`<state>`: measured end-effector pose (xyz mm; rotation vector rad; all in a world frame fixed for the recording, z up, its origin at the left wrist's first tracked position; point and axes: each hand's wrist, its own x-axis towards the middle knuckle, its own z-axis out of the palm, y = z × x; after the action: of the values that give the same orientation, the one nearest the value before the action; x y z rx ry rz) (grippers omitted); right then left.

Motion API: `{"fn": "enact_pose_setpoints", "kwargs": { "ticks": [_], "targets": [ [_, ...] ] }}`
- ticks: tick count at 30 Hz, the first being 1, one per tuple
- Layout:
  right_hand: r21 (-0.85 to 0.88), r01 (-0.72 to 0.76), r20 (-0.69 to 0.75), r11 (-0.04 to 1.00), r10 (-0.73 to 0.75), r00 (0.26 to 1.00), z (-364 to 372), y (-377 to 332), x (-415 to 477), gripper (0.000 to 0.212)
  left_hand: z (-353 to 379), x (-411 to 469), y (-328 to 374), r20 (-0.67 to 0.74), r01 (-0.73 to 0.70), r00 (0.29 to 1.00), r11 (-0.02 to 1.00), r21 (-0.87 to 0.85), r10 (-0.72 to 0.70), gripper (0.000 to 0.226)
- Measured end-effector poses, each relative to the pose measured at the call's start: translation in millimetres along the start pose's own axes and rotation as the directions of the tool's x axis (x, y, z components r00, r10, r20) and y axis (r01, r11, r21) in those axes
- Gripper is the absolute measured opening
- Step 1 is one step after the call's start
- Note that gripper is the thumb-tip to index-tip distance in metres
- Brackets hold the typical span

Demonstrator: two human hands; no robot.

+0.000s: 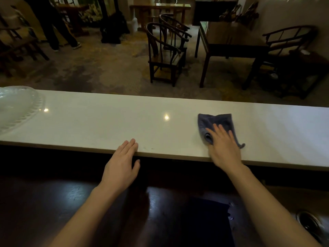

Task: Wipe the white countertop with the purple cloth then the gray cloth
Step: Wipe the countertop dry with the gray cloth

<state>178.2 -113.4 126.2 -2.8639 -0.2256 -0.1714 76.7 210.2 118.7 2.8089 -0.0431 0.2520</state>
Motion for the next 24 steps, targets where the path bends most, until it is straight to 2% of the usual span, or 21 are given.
{"fn": "enact_pose_setpoints", "kwargs": {
  "ticks": [2, 5, 8, 11, 18, 24],
  "targets": [
    [-0.021, -0.117, -0.002, 0.993, 0.117, 0.993, -4.8, 13.6, 9.6, 0.060, 0.2, -0.5, -0.5, 0.002, -0.005, 1.000, 1.000, 0.004, 0.005, 0.058],
    [-0.030, -0.218, 0.027, 0.976, 0.218, 0.975, -8.5, 12.2, 29.1, 0.056, -0.2, -0.8, -0.3, 0.006, -0.012, 1.000, 1.000, 0.009, 0.012, 0.060],
    [-0.018, -0.269, 0.054, 0.963, 0.270, 0.961, -4.3, -7.9, 47.7, 0.053, -0.6, -1.2, 0.6, 0.012, -0.018, 1.000, 1.000, 0.011, 0.018, 0.061],
    [-0.011, -0.260, 0.075, 0.966, 0.260, 0.963, 3.9, -35.1, 61.6, 0.053, -0.7, -1.3, 0.7, 0.019, -0.019, 1.000, 1.000, 0.009, 0.019, 0.063],
    [0.051, 0.008, 0.156, 0.999, -0.016, 0.988, 24.9, -110.0, 79.0, 0.051, 0.6, -0.1, -1.3, 0.035, -0.024, 0.999, 1.000, 0.012, 0.024, 0.065],
    [0.082, 0.329, 0.205, 0.941, -0.339, 0.918, 41.7, -158.3, 44.7, 0.059, 0.2, 0.4, -0.7, 0.036, -0.027, 0.999, 0.999, 0.021, 0.026, 0.066]
  ]
}}
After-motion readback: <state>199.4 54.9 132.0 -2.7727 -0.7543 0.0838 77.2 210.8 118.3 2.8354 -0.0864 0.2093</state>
